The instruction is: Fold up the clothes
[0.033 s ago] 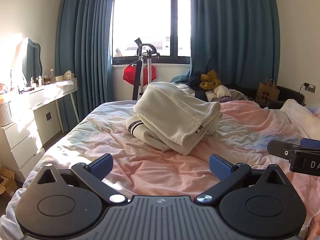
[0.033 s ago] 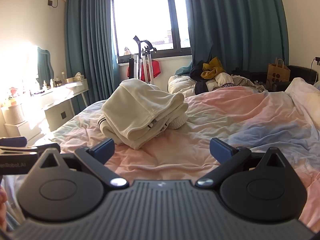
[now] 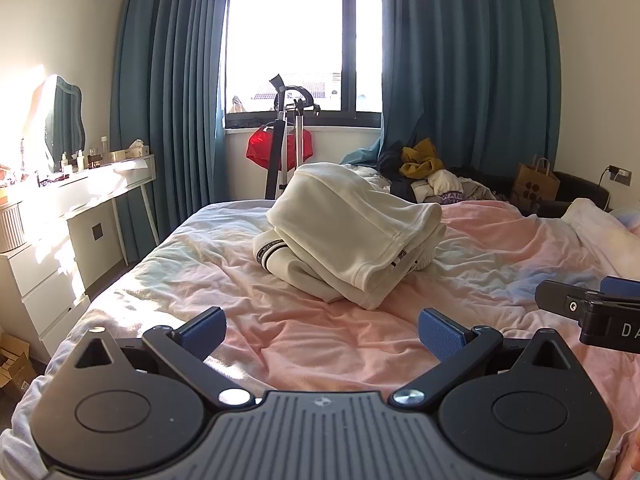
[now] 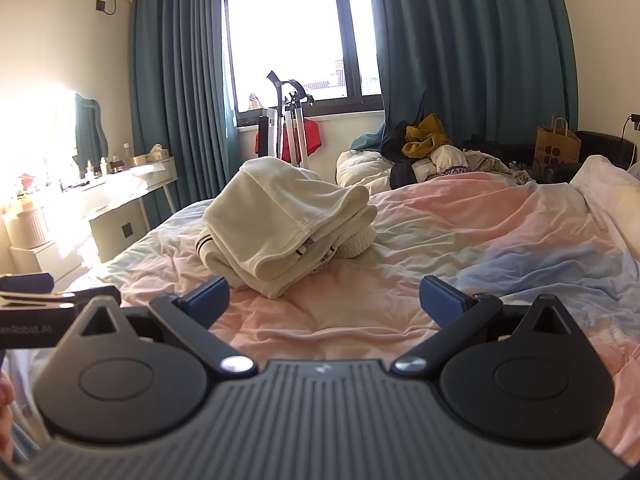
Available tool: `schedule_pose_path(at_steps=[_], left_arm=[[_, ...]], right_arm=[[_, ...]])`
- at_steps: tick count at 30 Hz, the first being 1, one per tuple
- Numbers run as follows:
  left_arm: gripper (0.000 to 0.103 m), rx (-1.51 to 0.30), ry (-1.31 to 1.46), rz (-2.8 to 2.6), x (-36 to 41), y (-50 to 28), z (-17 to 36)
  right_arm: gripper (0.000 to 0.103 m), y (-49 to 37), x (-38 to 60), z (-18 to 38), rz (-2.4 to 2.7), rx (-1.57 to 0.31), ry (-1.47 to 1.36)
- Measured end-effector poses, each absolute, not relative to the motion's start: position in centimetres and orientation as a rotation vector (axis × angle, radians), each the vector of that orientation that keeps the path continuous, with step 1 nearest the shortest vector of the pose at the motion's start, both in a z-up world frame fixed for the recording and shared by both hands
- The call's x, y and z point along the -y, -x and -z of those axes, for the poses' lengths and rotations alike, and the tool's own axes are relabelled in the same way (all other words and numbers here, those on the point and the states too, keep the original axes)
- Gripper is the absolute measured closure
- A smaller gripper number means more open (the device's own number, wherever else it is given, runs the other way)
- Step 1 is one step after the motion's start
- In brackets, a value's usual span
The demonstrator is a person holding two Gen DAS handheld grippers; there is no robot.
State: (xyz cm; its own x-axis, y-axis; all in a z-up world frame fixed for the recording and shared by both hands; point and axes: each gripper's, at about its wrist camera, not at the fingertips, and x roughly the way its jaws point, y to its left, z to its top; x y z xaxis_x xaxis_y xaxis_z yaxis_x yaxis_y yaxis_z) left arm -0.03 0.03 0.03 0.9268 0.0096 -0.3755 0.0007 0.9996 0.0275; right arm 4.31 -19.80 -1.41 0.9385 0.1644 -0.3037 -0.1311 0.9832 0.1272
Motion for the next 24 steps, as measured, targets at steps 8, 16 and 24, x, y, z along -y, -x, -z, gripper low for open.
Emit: schedule_pose_path(at_steps=[8, 16, 24], left_arm=[[0.0, -0.393, -0.011, -0.022, 0.02, -0.28, -0.08], [0.0, -0.389, -0.013, -0.01, -0.09, 0.05, -0.18], [0.0, -0.401, -0.025, -0.015, 0.0, -0.16, 0.05]], right_arm=[[0.0, -4.58, 19.76, 1.61, -0.143, -0.308, -0.086], [0.0, -4.48, 19.8, 1.66, -0.145, -0.306, -0.097], [0.0, -4.39, 19.56, 1.6, -0.152, -0.295, -0.086]])
